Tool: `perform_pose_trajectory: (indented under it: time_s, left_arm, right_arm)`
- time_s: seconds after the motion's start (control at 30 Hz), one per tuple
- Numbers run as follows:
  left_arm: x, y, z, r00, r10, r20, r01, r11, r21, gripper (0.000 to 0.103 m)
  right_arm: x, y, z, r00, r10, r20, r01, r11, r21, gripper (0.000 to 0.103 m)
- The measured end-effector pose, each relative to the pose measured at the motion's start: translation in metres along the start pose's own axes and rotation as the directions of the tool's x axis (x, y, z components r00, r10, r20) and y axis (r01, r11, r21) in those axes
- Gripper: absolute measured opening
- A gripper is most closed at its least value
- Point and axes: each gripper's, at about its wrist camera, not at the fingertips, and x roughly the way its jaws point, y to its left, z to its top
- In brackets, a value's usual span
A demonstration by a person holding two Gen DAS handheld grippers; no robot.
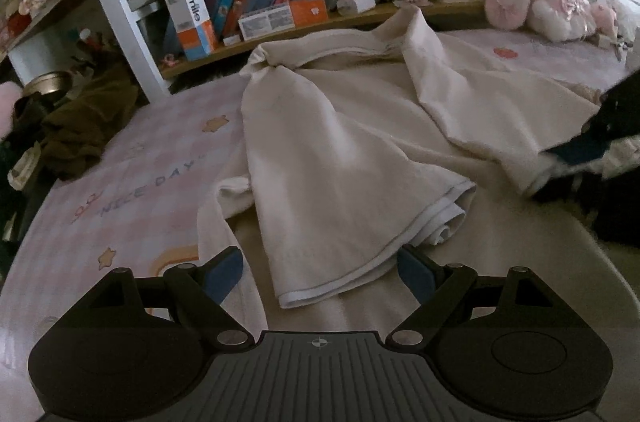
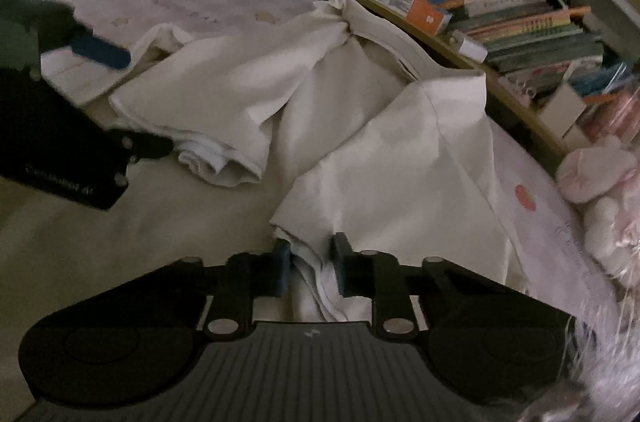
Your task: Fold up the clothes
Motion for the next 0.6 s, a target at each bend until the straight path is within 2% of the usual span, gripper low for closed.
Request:
perform_pose_trajectory:
  time_s: [0.07, 0.13, 0.2, 0.23, 0.3, 0.37, 0.43, 0.53, 0.6]
  left_arm:
    - [0.002, 0.001, 0.000, 1.000, 0.011, -0.003, -0.011, 1.000, -0.005, 0.087]
    - [0.003, 0.003, 0.001, 1.000, 0.012, -0.002, -0.012, 1.000, -0.019, 0.087]
    - [0.002, 0.004, 0.003, 1.000, 0.012, 0.002, -0.012, 1.000, -0.027, 0.087]
    - [0.002, 0.004, 0.003, 1.000, 0.013, 0.005, -0.013, 0.999, -0.030, 0.087]
    - [0.001, 0.005, 0.004, 1.000, 0.017, 0.007, -0.016, 0.999, -0.034, 0.087]
    - [0.001, 0.006, 0.005, 1.000, 0.017, 0.009, -0.016, 0.999, -0.040, 0.087]
    - [0.000, 0.006, 0.006, 1.000, 0.017, 0.009, -0.017, 0.999, -0.043, 0.087]
    - [0.000, 0.008, 0.008, 1.000, 0.023, 0.010, -0.022, 0.999, -0.047, 0.087]
    - [-0.001, 0.008, 0.009, 1.000, 0.027, 0.012, -0.026, 0.998, -0.050, 0.087]
  right_arm:
    - [-0.009, -0.022, 0.007, 1.000, 0.011, 0.023, -0.012, 0.998, 0.056, 0.009]
    - [-0.019, -0.052, 0.014, 0.998, -0.033, 0.047, 0.027, 0.992, 0.122, 0.009]
    - [-0.024, -0.090, 0.017, 0.990, -0.129, 0.050, 0.118, 0.976, 0.185, 0.009]
    - [-0.023, -0.111, 0.014, 0.979, -0.201, 0.026, 0.191, 0.958, 0.214, 0.009]
    - [-0.019, -0.155, 0.007, 0.938, -0.344, -0.035, 0.341, 0.902, 0.264, 0.008]
    - [-0.012, -0.191, -0.004, 0.881, -0.458, -0.118, 0.472, 0.835, 0.283, 0.008]
    - [-0.003, -0.217, -0.016, 0.837, -0.512, -0.192, 0.547, 0.788, 0.282, 0.008]
    - [0.009, -0.240, -0.034, 0.803, -0.530, -0.273, 0.593, 0.760, 0.267, 0.008]
    - [0.020, -0.245, -0.041, 0.791, -0.526, -0.311, 0.603, 0.757, 0.253, 0.008]
